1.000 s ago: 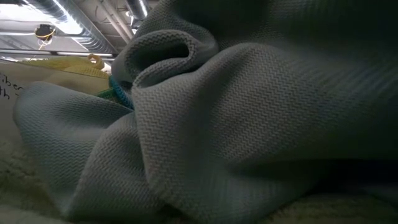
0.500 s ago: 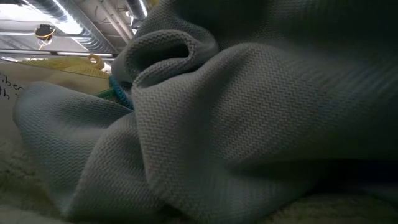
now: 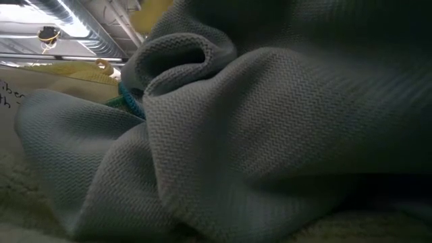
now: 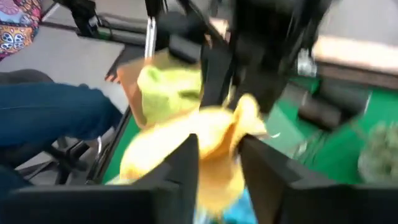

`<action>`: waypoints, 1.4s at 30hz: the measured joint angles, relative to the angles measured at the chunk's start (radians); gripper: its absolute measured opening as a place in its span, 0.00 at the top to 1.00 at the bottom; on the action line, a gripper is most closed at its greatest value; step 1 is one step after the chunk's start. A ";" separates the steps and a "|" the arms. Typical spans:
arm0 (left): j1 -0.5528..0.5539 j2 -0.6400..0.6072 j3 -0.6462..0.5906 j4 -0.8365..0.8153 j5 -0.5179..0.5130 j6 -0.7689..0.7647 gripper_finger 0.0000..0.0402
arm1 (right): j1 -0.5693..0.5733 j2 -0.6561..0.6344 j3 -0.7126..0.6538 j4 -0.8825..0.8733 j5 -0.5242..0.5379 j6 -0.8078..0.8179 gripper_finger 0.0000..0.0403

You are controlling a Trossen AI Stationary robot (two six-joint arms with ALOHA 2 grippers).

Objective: Sort microfiber towel by color & place in baskets
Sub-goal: Put the yellow towel into the gray bin

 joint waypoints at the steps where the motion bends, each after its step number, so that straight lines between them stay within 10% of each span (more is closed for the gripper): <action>1: 0.000 -0.023 0.000 -0.043 0.000 -0.013 0.99 | 0.000 0.000 0.000 -0.022 -0.001 0.013 0.67; 18: -0.011 -0.328 -0.003 -0.874 0.023 -0.324 0.99 | 0.002 0.011 -0.070 -0.437 -0.055 0.222 0.50; 42: -0.030 0.018 -0.103 -0.872 0.010 -0.399 0.81 | 0.130 0.012 -0.498 -0.187 -0.094 0.330 0.50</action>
